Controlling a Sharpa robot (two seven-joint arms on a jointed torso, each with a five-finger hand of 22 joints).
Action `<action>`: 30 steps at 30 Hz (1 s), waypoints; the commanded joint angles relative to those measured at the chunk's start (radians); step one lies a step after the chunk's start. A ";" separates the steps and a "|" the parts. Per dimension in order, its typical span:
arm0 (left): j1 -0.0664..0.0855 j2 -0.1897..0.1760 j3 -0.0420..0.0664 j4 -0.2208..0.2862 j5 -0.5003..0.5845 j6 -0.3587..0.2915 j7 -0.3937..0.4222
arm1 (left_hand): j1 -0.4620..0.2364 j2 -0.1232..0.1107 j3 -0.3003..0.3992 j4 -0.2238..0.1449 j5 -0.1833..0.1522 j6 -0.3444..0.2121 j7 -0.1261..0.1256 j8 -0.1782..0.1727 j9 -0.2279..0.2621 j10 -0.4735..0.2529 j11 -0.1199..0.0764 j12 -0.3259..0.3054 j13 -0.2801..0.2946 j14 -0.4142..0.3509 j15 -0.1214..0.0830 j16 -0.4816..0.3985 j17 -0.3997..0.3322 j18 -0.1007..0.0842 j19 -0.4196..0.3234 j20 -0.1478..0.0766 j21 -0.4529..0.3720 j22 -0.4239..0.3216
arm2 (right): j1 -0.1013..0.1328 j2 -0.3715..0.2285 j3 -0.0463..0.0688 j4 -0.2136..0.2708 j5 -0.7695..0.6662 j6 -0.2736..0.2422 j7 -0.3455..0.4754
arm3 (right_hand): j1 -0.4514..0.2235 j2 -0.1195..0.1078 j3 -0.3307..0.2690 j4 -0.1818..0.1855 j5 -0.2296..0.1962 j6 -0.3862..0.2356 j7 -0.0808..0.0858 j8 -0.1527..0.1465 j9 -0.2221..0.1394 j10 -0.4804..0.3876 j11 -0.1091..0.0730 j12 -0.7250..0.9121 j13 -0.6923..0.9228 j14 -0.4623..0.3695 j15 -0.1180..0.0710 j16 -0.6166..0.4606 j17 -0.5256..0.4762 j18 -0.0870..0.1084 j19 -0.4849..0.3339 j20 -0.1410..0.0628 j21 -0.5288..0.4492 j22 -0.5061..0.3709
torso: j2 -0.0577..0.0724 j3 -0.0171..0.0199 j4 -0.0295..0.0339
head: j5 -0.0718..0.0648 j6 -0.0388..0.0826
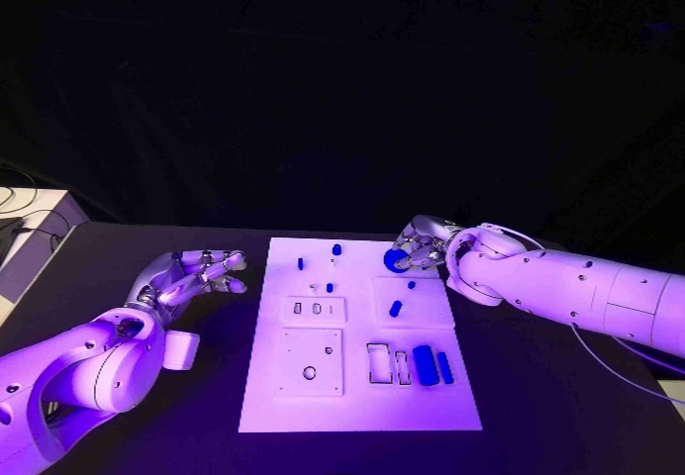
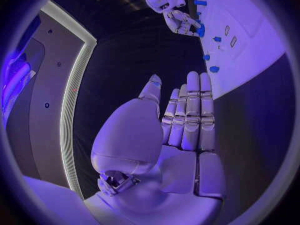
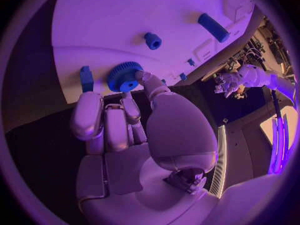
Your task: Assemble the parts on the task board
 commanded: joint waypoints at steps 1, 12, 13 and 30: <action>0.000 0.002 0.001 0.001 -0.004 0.009 0.004 | 0.002 0.007 0.000 -0.003 -0.006 -0.006 0.003 0.001 0.001 -0.006 -0.003 0.001 0.000 0.000 0.003 0.000 -0.001 0.002 0.000 -0.002 0.003 -0.001 | -0.001 0.000 0.000 0.011 -0.029 -0.044 0.029 | 0.014 0.019 0.001 -0.009 -0.005 0.017 0.008 -0.001 0.001 0.007 -0.004 -0.002 0.001 0.001 -0.005 0.001 0.003 0.004 0.073 -0.009 0.008 0.122 | 0.000 -0.0005 0.0002 | 0.002 0.002; 0.000 0.001 0.001 0.004 -0.004 0.009 0.003 | 0.002 0.007 0.000 -0.003 -0.006 -0.006 0.003 0.001 0.001 -0.006 -0.003 0.001 0.000 0.000 0.003 0.000 -0.001 0.002 0.000 -0.002 0.003 -0.001 | 0.003 -0.002 0.001 0.099 -0.145 -0.142 0.024 | 0.008 0.011 -0.012 -0.014 -0.034 0.027 0.005 -0.008 0.001 0.014 -0.005 -0.003 0.004 0.003 -0.006 0.001 0.013 0.001 0.074 -0.010 0.013 0.127 | 0.000 -0.0008 -0.0019 | 0.006 0.004; 0.000 0.001 0.001 0.005 -0.004 0.009 0.003 | 0.002 0.007 0.000 -0.003 -0.006 -0.006 0.003 0.001 0.001 -0.006 -0.003 0.001 0.000 0.000 0.003 0.000 -0.001 0.002 0.000 -0.002 0.003 -0.001 | 0.004 0.001 0.001 0.107 -0.163 -0.150 0.018 | 0.008 0.010 -0.012 -0.014 -0.035 0.027 0.005 -0.008 0.001 0.014 -0.005 -0.003 0.004 0.003 -0.006 0.001 0.013 0.001 0.074 -0.010 0.013 0.127 | 0.000 -0.0005 -0.0014 | 0.006 0.004; 0.000 0.000 0.001 0.015 -0.004 0.011 0.003 | 0.002 0.008 0.001 -0.003 -0.006 -0.006 0.003 0.001 0.001 -0.007 -0.003 0.001 0.000 0.000 0.003 0.000 -0.001 0.002 0.000 -0.002 0.005 -0.002 | -0.011 0.169 -0.006 0.057 -0.363 -0.193 -0.071 | 0.017 -0.001 -0.007 -0.003 -0.046 0.035 0.003 -0.013 0.001 0.018 -0.006 -0.011 0.006 0.003 -0.007 -0.004 0.017 0.000 0.074 -0.011 0.013 0.129 | 0.001 -0.0025 0.0044 | 0.008 0.002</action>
